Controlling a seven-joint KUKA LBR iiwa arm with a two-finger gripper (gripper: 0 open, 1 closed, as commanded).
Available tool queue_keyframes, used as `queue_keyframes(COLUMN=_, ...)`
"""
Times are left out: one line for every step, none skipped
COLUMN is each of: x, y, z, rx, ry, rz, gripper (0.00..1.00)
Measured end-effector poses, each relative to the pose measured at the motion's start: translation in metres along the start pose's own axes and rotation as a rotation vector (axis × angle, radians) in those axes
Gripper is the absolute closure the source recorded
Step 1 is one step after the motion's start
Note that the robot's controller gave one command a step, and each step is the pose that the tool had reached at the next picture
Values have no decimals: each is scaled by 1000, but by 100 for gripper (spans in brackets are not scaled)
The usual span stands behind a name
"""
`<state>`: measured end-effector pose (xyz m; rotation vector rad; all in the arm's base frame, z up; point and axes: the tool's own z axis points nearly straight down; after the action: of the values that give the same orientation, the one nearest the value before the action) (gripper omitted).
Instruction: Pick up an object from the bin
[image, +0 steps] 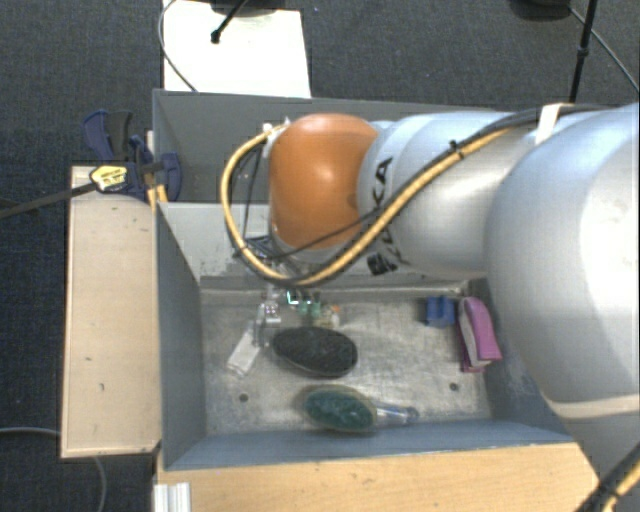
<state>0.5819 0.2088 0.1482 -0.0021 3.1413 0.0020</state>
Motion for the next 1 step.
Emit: queue_keyframes(x=78, y=-86, z=64, rx=-1, ry=-3, rz=-245, gripper=0)
